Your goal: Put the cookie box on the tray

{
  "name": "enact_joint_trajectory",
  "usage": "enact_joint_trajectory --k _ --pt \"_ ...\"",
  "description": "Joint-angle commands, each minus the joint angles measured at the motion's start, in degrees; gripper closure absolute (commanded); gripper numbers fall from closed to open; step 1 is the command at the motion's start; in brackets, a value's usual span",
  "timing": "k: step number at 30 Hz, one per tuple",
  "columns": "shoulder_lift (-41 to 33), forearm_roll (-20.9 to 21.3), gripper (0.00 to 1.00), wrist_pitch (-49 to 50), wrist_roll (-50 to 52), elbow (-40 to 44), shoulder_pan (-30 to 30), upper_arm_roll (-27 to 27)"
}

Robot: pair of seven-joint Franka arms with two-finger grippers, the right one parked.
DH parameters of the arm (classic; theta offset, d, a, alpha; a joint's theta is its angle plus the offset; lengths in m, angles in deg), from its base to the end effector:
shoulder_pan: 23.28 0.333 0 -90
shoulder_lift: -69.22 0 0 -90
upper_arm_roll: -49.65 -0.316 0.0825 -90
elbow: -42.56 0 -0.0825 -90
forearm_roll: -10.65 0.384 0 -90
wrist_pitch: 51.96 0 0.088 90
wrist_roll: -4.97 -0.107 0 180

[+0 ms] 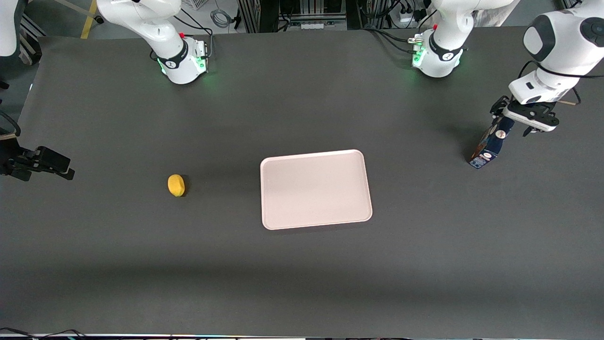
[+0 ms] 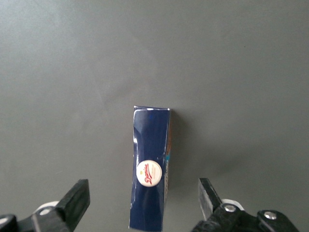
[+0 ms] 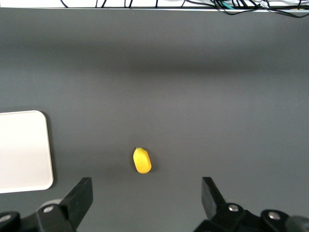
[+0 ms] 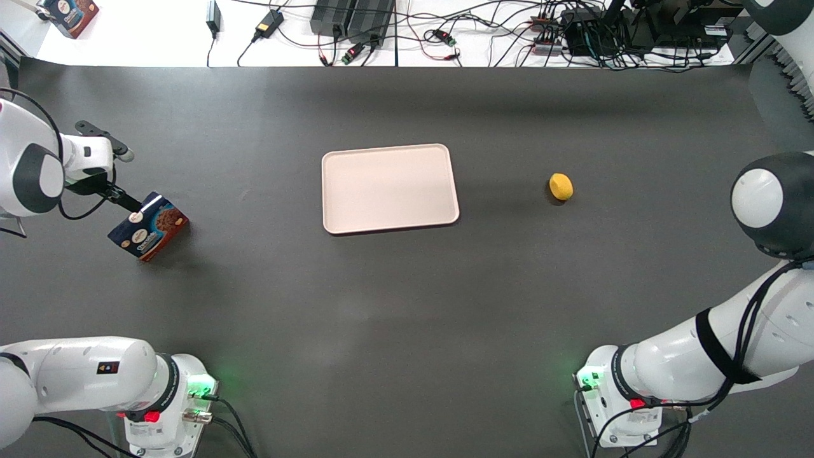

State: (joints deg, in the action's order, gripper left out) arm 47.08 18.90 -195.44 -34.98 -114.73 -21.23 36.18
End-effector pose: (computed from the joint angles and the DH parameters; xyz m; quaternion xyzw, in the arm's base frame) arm 0.3768 0.0980 0.3458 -0.9605 0.2694 -0.0609 0.0346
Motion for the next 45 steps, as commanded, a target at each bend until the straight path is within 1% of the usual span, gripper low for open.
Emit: enact_joint_trajectory --k 1,4,7,19,24,32,34,37,41,43,45 --pt "3.85 0.53 0.0 -5.48 -1.54 -0.48 -0.02 -0.42" --pt "6.31 0.62 0.0 -8.12 -3.46 -0.48 -0.02 -0.42" --pt "7.2 0.62 0.0 -9.01 -6.28 -0.56 0.33 -0.85" --pt "11.24 0.53 0.0 -12.61 -6.28 -0.56 0.59 -1.74" --pt "10.98 0.09 0.0 -10.77 -5.93 -0.56 0.59 -2.96" --pt "11.07 -0.17 0.0 -7.87 -5.67 -0.56 0.5 -2.88" --pt "11.07 -0.26 0.0 -6.99 -4.27 -0.56 0.42 -2.88" --pt "10.37 -0.26 0.0 -2.7 -2.24 0.49 0.15 -2.27" --pt "8.87 -0.35 0.0 7.85 -2.5 4.7 0.06 -2.17" --pt "8.78 -0.35 0.0 9.88 -2.59 5.59 0.15 -2.26" --pt "8.78 -0.35 0.0 9.89 -2.85 5.59 0.24 -2.44"
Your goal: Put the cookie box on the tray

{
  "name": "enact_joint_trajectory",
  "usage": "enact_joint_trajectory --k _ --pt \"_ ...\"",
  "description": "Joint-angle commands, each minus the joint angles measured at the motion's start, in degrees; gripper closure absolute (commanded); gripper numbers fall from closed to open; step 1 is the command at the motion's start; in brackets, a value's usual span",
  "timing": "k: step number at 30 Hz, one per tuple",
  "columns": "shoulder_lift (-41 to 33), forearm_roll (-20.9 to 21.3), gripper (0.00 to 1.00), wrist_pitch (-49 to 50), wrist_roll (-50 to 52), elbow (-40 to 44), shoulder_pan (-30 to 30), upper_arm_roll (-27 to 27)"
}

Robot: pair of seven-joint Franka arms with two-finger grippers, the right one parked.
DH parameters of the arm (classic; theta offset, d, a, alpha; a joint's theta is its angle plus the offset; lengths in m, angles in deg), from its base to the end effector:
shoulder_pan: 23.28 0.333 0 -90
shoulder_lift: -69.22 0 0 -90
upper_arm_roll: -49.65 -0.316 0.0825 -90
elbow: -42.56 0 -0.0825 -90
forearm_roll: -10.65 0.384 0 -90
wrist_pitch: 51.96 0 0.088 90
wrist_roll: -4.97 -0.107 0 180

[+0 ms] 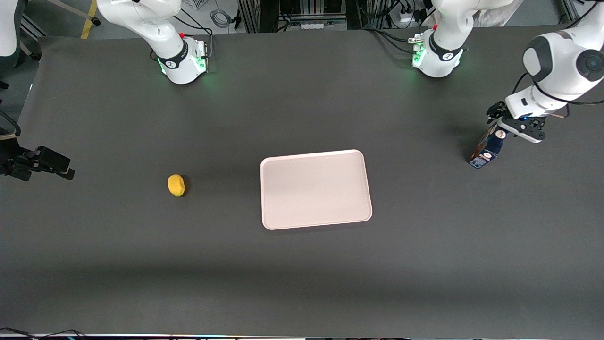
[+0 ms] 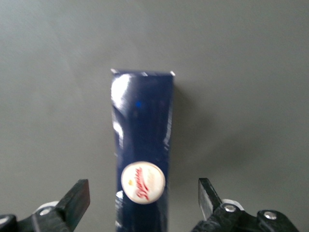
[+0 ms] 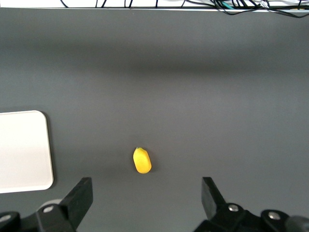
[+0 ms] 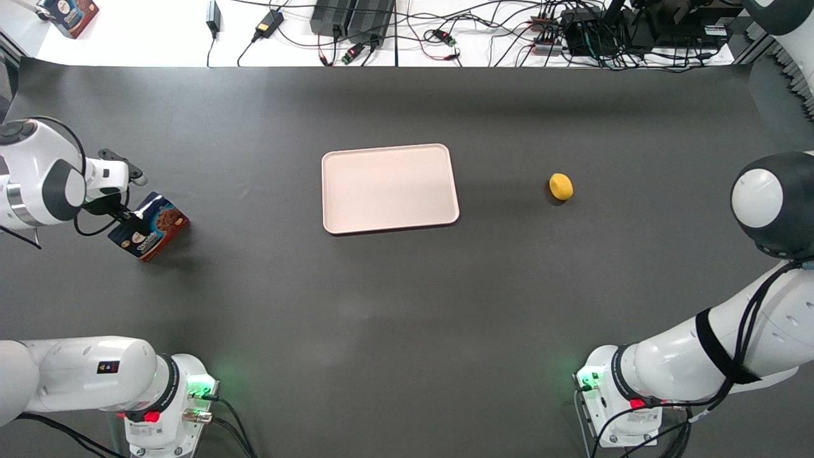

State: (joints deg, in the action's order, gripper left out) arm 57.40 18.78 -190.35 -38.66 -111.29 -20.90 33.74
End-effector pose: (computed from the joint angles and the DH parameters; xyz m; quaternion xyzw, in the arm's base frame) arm 0.3791 0.1213 0.2919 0.9605 -0.2758 -0.0380 0.0027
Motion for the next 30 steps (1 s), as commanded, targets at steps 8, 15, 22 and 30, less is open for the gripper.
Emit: enact_joint_trajectory --k 8,15,22,30 --pt "-0.31 -3.21 0.0 4.27 0.57 1.89 -0.35 -0.08" --pt "0.4 -3.74 0.0 3.4 0.48 1.45 -0.53 0.1" --pt "1.54 -3.74 0.0 -0.47 0.39 -0.04 -0.53 0.1" --pt "2.42 -3.74 0.0 -2.49 0.39 -0.4 -0.53 0.19"
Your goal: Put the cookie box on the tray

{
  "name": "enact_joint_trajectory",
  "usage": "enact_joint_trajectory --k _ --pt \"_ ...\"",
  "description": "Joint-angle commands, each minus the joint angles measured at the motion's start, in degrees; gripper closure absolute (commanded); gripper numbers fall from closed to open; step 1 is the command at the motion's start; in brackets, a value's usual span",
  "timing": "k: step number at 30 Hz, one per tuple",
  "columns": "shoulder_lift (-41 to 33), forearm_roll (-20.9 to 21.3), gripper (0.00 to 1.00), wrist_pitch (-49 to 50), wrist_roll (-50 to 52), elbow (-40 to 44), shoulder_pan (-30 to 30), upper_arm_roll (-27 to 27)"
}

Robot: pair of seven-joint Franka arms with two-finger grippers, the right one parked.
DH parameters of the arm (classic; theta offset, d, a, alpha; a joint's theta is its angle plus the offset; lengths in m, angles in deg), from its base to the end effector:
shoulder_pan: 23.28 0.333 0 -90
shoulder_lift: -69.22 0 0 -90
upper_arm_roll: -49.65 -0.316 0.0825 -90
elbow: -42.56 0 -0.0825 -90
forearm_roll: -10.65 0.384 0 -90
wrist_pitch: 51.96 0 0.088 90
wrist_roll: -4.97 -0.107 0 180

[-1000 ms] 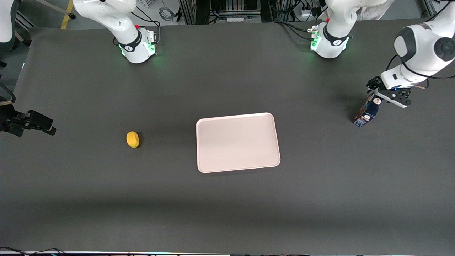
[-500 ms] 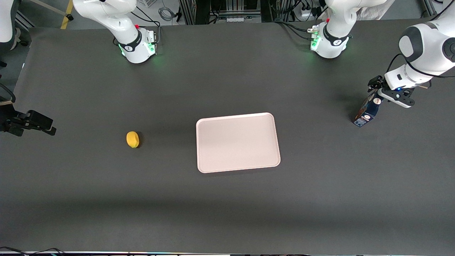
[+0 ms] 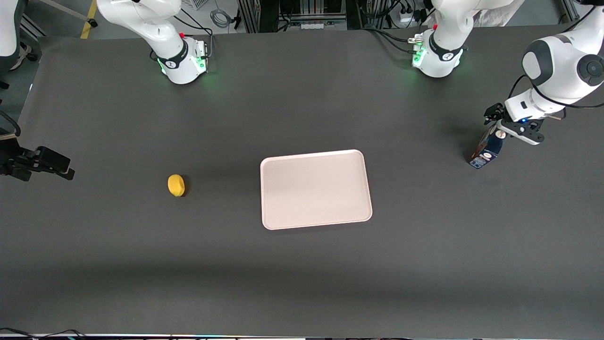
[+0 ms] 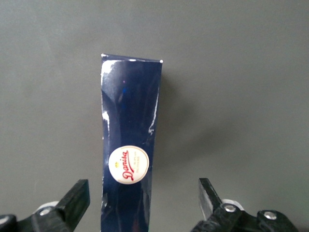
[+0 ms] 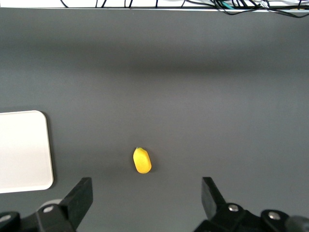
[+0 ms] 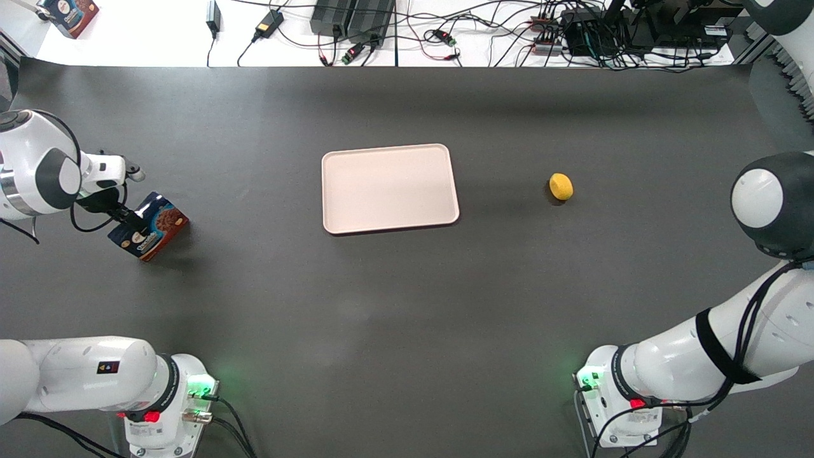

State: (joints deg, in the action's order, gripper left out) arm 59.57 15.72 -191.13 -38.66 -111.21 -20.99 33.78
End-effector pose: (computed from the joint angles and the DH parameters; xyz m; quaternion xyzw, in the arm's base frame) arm 0.3797 0.1207 0.2789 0.9654 -0.2568 -0.0413 0.0195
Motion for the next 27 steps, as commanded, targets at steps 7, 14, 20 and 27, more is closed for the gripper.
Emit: enact_joint_trajectory --k 7,14,20,27 --pt "1.22 -0.68 0.0 -5.84 0.39 -1.0 -0.44 0.23" --pt "2.27 -0.68 0.0 -9.0 0.47 -1.18 -0.35 0.14" --pt "2.98 -0.68 0.0 -10.59 0.47 -2.06 -0.35 0.23" --pt "3.06 -0.68 0.0 -10.59 0.39 -2.85 -0.44 0.23"
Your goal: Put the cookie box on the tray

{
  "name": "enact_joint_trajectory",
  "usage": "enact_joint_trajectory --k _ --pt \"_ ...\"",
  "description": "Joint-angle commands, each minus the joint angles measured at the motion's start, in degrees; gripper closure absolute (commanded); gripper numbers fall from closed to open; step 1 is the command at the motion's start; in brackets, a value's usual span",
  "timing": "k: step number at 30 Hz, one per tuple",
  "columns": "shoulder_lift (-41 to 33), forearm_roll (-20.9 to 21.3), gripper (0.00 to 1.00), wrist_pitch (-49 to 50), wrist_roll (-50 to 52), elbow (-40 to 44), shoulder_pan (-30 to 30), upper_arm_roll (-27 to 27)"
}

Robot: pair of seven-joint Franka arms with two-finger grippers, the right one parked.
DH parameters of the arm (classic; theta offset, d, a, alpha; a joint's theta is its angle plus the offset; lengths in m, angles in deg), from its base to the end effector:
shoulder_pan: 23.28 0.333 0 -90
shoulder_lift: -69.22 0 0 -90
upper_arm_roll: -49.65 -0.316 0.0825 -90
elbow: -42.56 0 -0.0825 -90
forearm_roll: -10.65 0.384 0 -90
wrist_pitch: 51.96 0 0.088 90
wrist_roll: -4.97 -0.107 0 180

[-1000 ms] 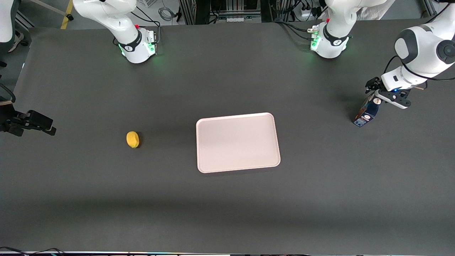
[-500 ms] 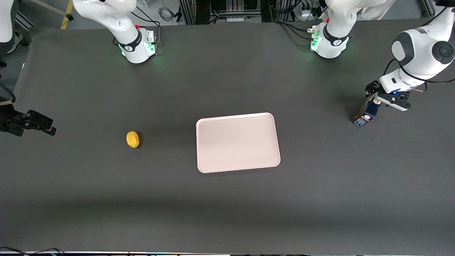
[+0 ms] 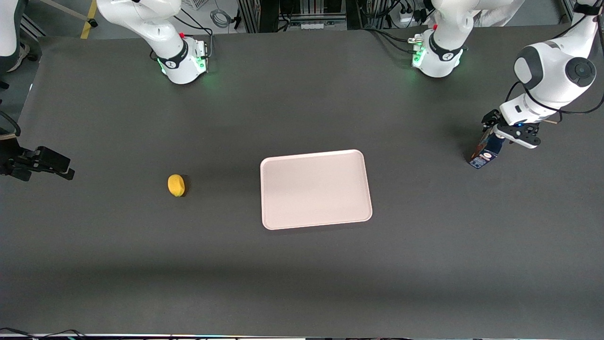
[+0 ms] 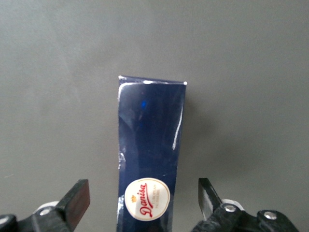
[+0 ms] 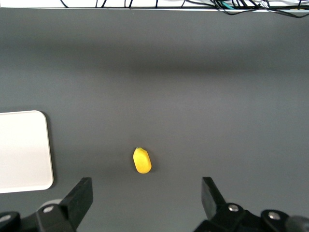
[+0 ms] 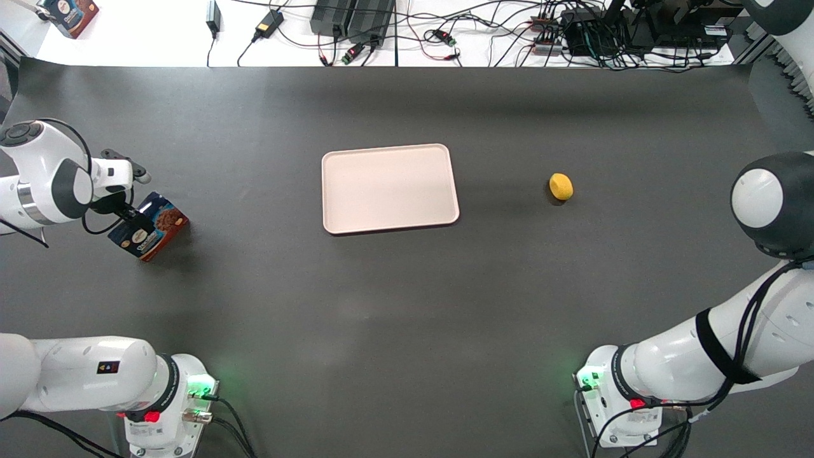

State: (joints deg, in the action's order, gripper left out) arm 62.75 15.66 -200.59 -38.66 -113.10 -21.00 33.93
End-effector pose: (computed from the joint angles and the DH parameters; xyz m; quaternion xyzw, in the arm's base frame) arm 0.3823 0.1194 0.2592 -0.9658 0.2591 0.0092 0.0029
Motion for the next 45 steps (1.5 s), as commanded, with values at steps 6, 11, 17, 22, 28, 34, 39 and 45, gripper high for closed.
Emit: enact_joint_trajectory --k 6,11,17,22,28,34,39,45 --pt "1.81 -0.62 0.0 -3.86 0.39 -0.96 -0.43 0.08" --pt "3.22 -0.62 0.0 -6.49 0.39 -1.05 -0.43 0.6" --pt "4.19 -0.62 0.0 -8.52 0.3 -1.49 -0.43 0.87" --pt "4.01 -0.62 0.0 -8.43 0.3 -1.75 -0.35 0.87" --pt "3.83 -0.62 0.3 -8.26 0.21 -2.02 -0.35 0.87" --pt "3.75 -0.62 0.62 -8.34 0.21 -2.28 -0.35 0.87" --pt "3.75 -0.62 0.82 -8.26 0.3 -2.28 -0.35 0.87" --pt "3.75 -0.62 0.92 -7.73 0.3 -2.1 -0.35 0.96"
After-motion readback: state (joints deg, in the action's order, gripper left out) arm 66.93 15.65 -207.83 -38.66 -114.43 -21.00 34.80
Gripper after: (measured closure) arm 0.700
